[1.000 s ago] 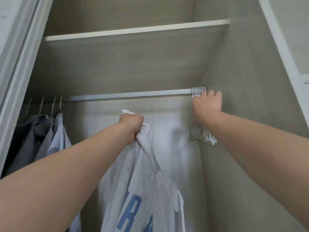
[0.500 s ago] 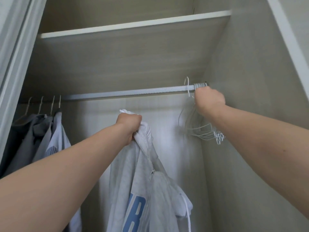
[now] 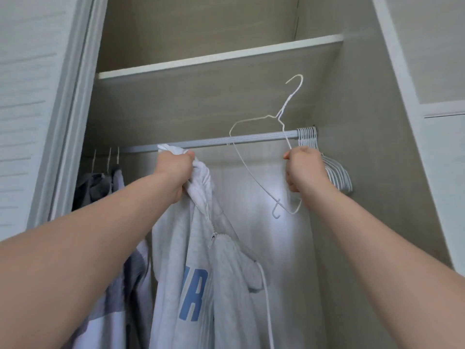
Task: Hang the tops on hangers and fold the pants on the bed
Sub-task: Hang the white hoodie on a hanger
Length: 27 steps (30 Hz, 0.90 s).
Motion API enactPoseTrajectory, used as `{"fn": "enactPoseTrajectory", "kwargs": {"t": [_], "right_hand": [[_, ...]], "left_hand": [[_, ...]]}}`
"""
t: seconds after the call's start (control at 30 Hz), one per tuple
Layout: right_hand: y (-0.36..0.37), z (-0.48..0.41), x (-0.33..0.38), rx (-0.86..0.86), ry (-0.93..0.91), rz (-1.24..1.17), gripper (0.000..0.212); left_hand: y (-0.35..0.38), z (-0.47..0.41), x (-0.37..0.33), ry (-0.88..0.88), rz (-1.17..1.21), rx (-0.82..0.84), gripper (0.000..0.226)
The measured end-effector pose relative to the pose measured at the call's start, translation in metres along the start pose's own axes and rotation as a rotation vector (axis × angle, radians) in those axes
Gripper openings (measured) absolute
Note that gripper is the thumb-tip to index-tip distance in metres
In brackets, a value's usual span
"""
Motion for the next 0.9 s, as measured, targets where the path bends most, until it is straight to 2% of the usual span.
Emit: {"fn": "enactPoseTrajectory", "kwargs": {"t": [0.2,0.27,0.37,0.47,0.57,0.77,0.9], "right_hand": [[0.015,0.031,0.052,0.183,0.134,-0.161,0.009],[0.021,0.038,0.068,0.215,0.107,-0.169,0.017],[0.028,0.062,0.089,0.287,0.041,-0.219,0.026],[0.028,0.092,0.11,0.359,0.022,-0.316,0.026],[0.027,0.118,0.132,0.436,0.042,-0.425,0.024],[0.021,0.163,0.177,0.6,0.073,-0.618,0.027],[0.007,0.192,0.203,0.711,0.126,-0.758,0.024]], "left_hand": [[-0.056,0.002,-0.065,0.08,0.0,-0.058,0.053],[-0.074,0.005,-0.089,0.113,-0.003,-0.088,0.057],[-0.102,0.012,-0.125,0.178,-0.04,-0.134,0.042],[-0.133,0.025,-0.163,0.224,-0.083,-0.201,0.026],[-0.162,0.042,-0.202,0.275,-0.137,-0.293,0.027],[-0.211,0.094,-0.287,0.461,-0.242,-0.478,0.008],[-0.247,0.144,-0.344,0.569,-0.384,-0.626,0.012]]}}
Point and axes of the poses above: each hand's wrist, its own z-axis away from the middle knuckle, its own y-axis out of the palm, x = y × z, the point moved 5 cm from there along -z, towards the middle knuckle, and after that the axes turned 15 degrees about -x, right-handed, at the moved point
